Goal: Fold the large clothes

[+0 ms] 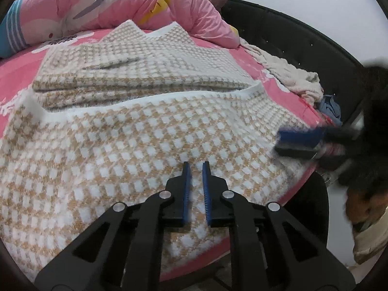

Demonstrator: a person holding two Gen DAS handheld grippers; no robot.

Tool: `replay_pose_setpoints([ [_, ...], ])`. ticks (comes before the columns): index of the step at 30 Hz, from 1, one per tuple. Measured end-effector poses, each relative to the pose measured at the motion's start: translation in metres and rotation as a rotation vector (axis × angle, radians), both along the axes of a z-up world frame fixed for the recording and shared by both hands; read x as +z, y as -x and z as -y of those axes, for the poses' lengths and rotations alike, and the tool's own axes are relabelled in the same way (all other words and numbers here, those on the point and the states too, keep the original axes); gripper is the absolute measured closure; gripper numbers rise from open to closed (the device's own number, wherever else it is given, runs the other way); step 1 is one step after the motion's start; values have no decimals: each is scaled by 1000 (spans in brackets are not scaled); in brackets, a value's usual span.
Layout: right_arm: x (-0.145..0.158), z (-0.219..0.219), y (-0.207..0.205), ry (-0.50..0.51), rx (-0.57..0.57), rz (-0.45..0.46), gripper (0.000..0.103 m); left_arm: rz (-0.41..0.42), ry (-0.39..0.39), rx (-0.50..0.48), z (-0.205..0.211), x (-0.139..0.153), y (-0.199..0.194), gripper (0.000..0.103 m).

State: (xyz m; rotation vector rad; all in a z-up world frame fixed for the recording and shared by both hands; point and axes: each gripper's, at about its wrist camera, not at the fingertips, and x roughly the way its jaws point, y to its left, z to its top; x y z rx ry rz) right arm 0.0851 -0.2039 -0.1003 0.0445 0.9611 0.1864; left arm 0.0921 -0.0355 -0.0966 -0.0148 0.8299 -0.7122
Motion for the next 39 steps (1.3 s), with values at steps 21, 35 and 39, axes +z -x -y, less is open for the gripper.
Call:
replay_pose_setpoints([
  [21, -35, 5, 14, -23, -18, 21, 38, 93, -133, 33, -34, 10, 28, 71],
  [35, -20, -49, -5, 53, 102, 73, 37, 20, -10, 167, -90, 3, 22, 79],
  [39, -15, -54, -4, 100, 92, 78, 35, 59, 8, 240, -112, 16, 22, 73],
])
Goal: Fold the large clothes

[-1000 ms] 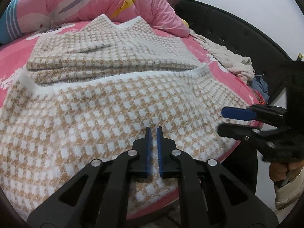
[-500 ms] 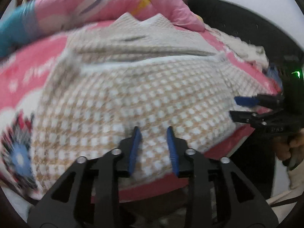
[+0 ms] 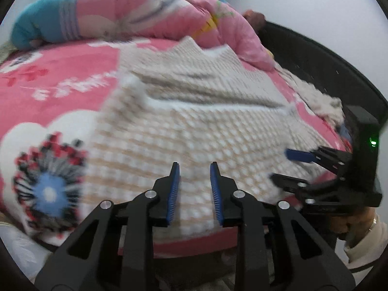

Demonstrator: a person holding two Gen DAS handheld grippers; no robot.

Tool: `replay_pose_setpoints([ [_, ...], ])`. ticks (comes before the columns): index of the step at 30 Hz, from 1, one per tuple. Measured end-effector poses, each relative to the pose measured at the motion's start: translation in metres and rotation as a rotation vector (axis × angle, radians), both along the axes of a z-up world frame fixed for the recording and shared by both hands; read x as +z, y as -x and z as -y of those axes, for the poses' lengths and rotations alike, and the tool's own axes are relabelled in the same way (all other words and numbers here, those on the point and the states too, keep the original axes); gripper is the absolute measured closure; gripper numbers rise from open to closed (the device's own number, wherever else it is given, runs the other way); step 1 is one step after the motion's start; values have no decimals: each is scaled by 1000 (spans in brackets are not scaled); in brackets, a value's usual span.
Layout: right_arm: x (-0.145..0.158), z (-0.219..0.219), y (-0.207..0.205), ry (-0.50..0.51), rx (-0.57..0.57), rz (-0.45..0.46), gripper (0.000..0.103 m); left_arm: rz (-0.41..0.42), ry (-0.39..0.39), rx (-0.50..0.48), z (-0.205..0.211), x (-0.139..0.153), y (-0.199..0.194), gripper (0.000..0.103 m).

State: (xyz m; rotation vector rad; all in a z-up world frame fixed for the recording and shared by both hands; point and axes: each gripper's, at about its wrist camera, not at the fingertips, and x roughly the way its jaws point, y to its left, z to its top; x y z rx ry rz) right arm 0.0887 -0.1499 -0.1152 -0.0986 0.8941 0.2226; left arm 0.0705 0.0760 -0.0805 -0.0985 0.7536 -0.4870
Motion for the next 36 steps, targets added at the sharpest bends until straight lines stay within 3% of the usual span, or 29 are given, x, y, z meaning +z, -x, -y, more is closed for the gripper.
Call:
replay_pose_setpoints([
  [4, 23, 1, 11, -15, 21, 71, 35, -45, -31, 94, -26, -9, -19, 71],
  [6, 9, -1, 6, 24, 16, 43, 35, -60, 11, 96, -34, -15, -23, 72],
  [8, -12, -2, -2, 35, 17, 13, 33, -50, -1, 96, -33, -15, -23, 72],
  [12, 14, 13, 3, -3, 17, 35, 33, -34, -32, 95, -29, -12, -19, 71],
  [16, 26, 71, 11, -42, -138, 67, 33, -36, -17, 89, -31, -14, -19, 71],
  [19, -14, 122, -3, -107, -290, -88, 33, -36, -23, 92, -28, -13, -20, 71],
  [20, -21, 132, -4, -172, -292, -110, 32, -39, -21, 92, -27, -12, -20, 71],
  [21, -15, 132, -3, -170, -281, -105, 33, -43, -23, 95, -26, -11, -21, 71],
  [24, 16, 122, -6, -87, -270, -69, 33, -39, -64, 110, -22, 4, -18, 70],
  [26, 37, 123, -10, -129, -244, -11, 33, -22, -86, 114, -16, 16, -19, 64],
  [29, 46, 128, -29, -149, -267, 22, 32, 1, -118, 107, 4, 34, -28, 55],
  [31, 37, 135, -51, -192, -303, 7, 28, -6, -139, 106, 23, 41, -39, 36],
  [35, -10, 144, -79, -232, -342, -109, 19, -28, -220, 121, 62, 34, -66, 19],
  [36, -12, 145, -77, -239, -343, -100, 18, -45, -254, 132, 71, 29, -73, 19],
])
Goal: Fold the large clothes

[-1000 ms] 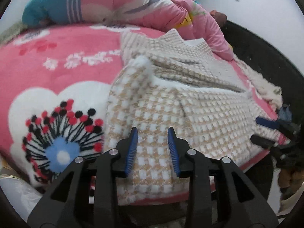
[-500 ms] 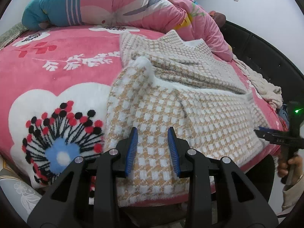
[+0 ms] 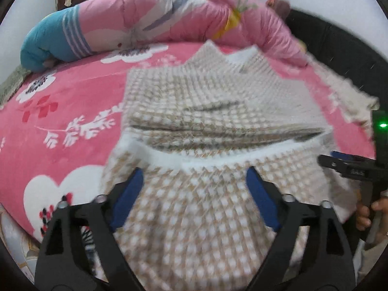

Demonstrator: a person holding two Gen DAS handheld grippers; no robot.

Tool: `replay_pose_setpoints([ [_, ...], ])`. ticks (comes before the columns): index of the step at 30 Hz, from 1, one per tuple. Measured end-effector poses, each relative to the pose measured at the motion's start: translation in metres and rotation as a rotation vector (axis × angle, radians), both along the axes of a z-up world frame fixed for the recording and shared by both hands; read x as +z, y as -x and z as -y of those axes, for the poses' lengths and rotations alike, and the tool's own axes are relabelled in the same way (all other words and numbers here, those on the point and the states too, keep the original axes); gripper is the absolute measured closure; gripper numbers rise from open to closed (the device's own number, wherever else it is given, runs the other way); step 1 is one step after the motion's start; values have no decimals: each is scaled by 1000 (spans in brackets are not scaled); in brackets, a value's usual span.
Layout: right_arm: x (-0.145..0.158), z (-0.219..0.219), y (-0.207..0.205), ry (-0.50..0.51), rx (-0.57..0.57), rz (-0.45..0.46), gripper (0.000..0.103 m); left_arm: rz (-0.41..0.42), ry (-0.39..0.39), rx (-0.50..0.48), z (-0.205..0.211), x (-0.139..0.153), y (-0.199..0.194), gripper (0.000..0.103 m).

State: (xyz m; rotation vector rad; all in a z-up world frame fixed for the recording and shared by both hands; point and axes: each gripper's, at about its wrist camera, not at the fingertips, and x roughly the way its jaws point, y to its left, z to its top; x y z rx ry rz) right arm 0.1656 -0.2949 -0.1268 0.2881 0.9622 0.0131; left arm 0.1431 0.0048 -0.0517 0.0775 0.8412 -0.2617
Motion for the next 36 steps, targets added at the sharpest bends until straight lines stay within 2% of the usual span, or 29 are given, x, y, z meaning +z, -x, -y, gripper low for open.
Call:
replay_pose_setpoints([
  [2, 9, -5, 3, 22, 3, 3, 18, -63, -65, 25, 14, -18, -15, 19],
  [4, 21, -8, 9, -2, 3, 21, 18, -97, -79, 49, 17, -29, -19, 16],
  [9, 39, -22, 13, -13, 42, 68, 17, -70, -85, 80, 17, -33, -17, 9],
  [13, 25, -30, 0, 24, 58, 22, 16, -76, -87, 87, 17, -34, -16, 8],
  [15, 11, -36, -7, 56, 66, -12, 11, -78, -91, 88, 17, -34, -19, 8],
  [18, 10, -42, -7, 113, 55, 2, 6, -77, -94, 88, 18, -34, -20, 8],
  [36, 7, -37, 2, 80, 19, 42, 6, -53, -103, 92, 18, -39, -19, 6],
])
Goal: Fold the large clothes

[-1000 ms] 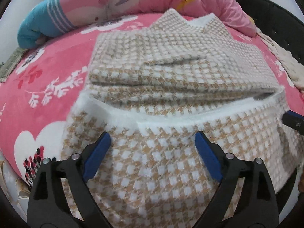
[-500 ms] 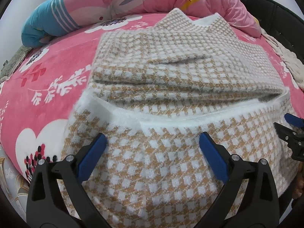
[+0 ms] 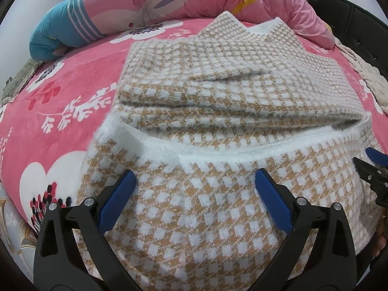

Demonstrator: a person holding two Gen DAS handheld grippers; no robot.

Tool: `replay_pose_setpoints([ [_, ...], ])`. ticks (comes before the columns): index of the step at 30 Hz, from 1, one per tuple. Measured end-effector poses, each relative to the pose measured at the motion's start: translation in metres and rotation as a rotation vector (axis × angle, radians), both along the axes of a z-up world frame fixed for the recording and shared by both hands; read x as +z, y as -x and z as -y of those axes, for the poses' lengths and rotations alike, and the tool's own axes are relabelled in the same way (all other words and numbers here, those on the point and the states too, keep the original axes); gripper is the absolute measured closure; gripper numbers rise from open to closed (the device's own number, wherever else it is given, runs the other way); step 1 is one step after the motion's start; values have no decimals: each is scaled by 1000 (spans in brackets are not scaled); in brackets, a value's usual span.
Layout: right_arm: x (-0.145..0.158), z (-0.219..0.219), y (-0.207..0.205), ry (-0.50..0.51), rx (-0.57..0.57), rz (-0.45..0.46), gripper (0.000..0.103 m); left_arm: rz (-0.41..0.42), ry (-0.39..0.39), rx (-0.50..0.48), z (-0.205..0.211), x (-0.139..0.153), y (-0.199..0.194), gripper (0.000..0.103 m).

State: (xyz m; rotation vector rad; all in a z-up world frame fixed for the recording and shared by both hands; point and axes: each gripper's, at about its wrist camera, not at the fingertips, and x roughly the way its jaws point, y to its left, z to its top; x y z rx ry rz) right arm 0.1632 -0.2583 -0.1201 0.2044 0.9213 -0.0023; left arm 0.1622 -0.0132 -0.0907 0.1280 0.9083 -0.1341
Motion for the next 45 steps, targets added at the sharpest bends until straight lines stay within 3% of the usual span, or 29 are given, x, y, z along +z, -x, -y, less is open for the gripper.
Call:
replay_pose_setpoints([
  [16, -1, 0, 3, 2, -6, 18, 6, 17, -9, -9, 1, -1, 3, 6],
  [21, 3, 3, 0, -12, 39, -15, 6, 2, 10, -39, 0, 13, 3, 7],
  [24, 13, 6, -1, -39, 78, -27, 6, 68, 35, -80, -2, 37, 7, 7],
  [29, 53, 15, -4, -80, 158, 62, 6, 236, 42, -150, 2, 89, 4, 7],
  [31, 72, 24, -17, -90, 176, 89, 6, 290, 54, -166, 3, 111, -10, 7],
  [35, 99, 53, -57, -145, 174, 115, 6, 301, 110, -191, 8, 135, -52, 7],
  [38, 112, 78, -110, -168, 126, 102, 6, 304, 159, -195, 18, 146, -98, 7],
  [45, 105, 84, -230, -279, 151, -12, 6, 129, 286, -147, 54, 124, -229, 8],
])
